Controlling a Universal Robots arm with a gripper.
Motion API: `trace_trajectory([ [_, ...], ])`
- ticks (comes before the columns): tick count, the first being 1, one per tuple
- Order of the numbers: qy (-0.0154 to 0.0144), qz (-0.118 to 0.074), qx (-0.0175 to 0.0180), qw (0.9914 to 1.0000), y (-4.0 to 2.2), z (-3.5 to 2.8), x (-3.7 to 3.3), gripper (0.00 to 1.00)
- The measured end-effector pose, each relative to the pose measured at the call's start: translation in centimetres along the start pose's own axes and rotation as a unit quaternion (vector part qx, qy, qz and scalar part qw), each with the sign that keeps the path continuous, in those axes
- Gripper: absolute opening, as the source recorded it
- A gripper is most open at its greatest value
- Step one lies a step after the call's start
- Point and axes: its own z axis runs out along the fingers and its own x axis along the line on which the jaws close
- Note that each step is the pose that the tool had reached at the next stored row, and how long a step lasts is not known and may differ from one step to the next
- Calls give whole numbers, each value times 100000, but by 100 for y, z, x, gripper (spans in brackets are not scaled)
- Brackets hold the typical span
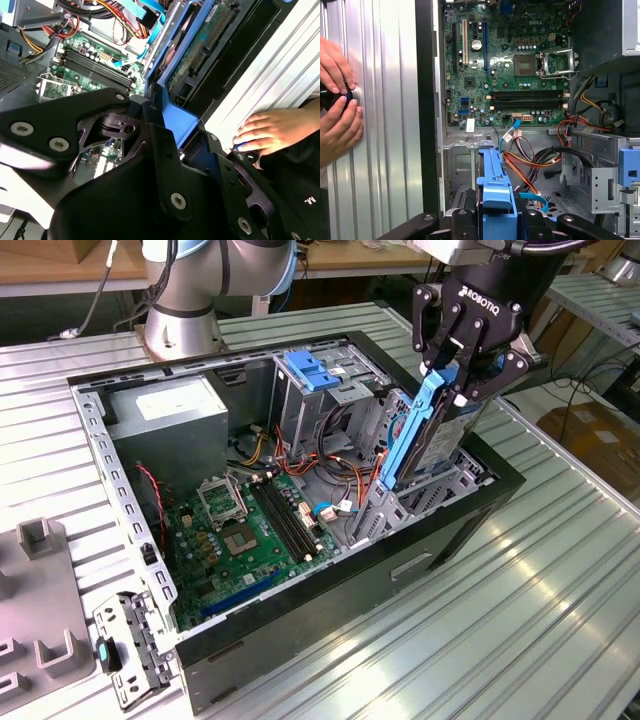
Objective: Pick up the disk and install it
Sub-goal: 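Insert the disk into the insertion slot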
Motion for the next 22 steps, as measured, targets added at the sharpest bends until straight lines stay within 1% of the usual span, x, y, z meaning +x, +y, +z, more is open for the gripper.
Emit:
trace_trajectory([
  [5, 9, 4, -5, 100000, 2, 41, -1, 37],
  [16, -17, 2, 5, 100000, 1, 48, -1, 37],
  [17, -83, -17, 27, 100000, -1, 54, -1, 38],
  [18, -61, -14, 11, 100000, 0, 53, -1, 44],
  [19, -9, -2, 0, 100000, 1, 48, -1, 44],
  [20, -16, -2, 4, 100000, 1, 48, -1, 51],
  [22, -11, -1, 2, 100000, 1, 48, -1, 51],
])
